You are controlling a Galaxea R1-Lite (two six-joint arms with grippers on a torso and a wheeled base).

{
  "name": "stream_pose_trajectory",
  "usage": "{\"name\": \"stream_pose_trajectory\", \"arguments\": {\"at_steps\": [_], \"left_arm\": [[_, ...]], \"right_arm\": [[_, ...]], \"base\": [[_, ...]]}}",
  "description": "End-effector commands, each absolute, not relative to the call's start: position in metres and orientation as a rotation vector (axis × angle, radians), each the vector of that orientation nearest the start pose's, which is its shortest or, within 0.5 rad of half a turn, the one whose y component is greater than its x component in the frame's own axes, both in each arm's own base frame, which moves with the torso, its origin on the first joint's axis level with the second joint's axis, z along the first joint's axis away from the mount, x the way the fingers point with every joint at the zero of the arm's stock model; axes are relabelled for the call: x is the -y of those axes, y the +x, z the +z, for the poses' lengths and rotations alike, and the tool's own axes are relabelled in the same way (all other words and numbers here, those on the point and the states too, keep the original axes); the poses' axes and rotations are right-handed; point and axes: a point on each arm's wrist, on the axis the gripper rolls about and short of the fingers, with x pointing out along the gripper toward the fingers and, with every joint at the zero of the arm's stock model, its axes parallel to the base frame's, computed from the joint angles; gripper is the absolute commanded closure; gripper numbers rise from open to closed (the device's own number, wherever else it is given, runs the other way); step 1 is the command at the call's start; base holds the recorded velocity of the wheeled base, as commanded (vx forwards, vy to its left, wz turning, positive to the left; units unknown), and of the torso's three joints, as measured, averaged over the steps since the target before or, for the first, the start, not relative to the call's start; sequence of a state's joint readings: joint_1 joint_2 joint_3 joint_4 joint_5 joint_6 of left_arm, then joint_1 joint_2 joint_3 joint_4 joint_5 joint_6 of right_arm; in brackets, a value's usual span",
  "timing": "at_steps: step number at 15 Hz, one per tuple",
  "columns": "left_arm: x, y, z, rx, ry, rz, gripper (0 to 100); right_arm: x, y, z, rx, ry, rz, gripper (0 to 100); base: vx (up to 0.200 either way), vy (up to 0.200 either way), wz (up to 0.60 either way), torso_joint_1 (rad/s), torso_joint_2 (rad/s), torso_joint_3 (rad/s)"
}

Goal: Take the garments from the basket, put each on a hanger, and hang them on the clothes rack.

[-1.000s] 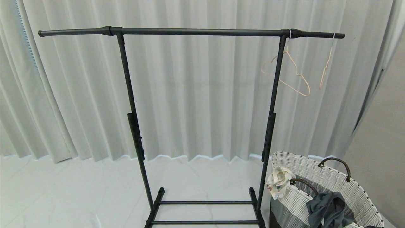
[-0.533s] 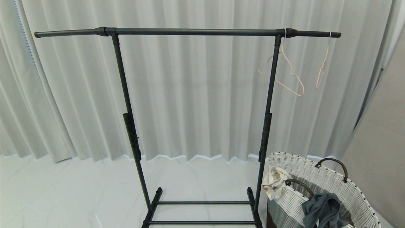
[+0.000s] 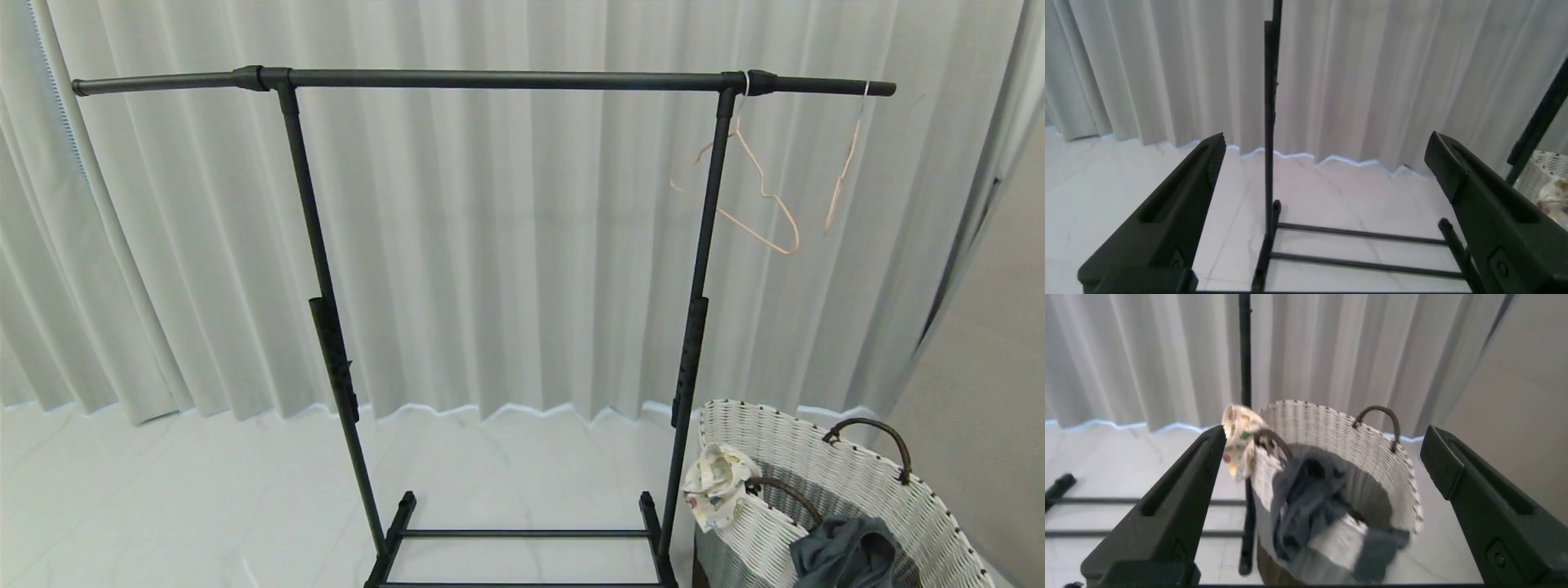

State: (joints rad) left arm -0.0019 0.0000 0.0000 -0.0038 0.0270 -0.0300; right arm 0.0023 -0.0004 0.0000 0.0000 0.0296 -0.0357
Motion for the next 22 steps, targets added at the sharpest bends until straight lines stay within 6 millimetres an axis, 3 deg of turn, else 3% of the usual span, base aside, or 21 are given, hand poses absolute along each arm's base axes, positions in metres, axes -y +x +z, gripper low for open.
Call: {"name": "stream_pose_trajectory", "arguments": {"at_steps": [1,6,13,15,16,17,18,19,20,22], "left_arm": [[-0.001,-0.023,0.076,0.003,-0.031,0.026,0],[-0.001,-0.023,0.076,0.005,-0.029,0.026,0],[-0.001,-0.023,0.076,0.003,-0.029,0.026,0],[-0.001,-0.023,0.076,0.005,-0.025,0.024,0],[-0.001,-0.023,0.076,0.003,-0.025,0.025,0],[-0.001,-0.023,0.076,0.003,-0.025,0.025,0],[-0.001,-0.023,0.076,0.005,-0.025,0.024,0],[-0.001,-0.023,0.076,0.003,-0.026,0.025,0],[-0.001,-0.023,0.076,0.003,-0.028,0.024,0],[-0.001,-0.023,0.076,0.003,-0.029,0.024,0]], "right_arm": [[-0.001,-0.023,0.075,0.000,-0.021,0.032,0],[-0.001,-0.023,0.075,0.000,-0.025,0.032,0],[-0.001,-0.023,0.081,0.020,-0.071,0.050,0],[0.000,-0.029,0.139,0.068,0.013,0.117,0],[0.000,-0.022,0.161,0.013,0.014,0.130,0],[0.000,-0.011,0.168,-0.078,-0.027,0.142,0],[-0.002,0.014,0.170,-0.228,-0.123,0.153,0],[-0.003,0.025,0.169,-0.291,-0.162,0.159,0],[-0.005,0.050,0.162,-0.441,-0.251,0.184,0],[-0.003,0.073,0.148,-0.610,-0.356,0.181,0]], "base": [[0.200,0.000,0.00,0.007,0.00,-0.002],[0.200,0.000,0.00,0.003,0.00,0.005],[0.000,0.000,0.00,0.000,0.00,0.000],[0.000,0.000,0.00,0.000,0.00,0.000],[0.000,0.000,0.00,0.000,0.00,0.000],[0.000,0.000,0.00,0.000,0.00,0.000],[0.000,0.000,0.00,0.000,0.00,0.000],[0.000,0.000,0.00,0.000,0.00,0.000],[0.000,0.000,0.00,0.000,0.00,0.000],[0.000,0.000,0.00,0.000,0.00,0.000]]}}
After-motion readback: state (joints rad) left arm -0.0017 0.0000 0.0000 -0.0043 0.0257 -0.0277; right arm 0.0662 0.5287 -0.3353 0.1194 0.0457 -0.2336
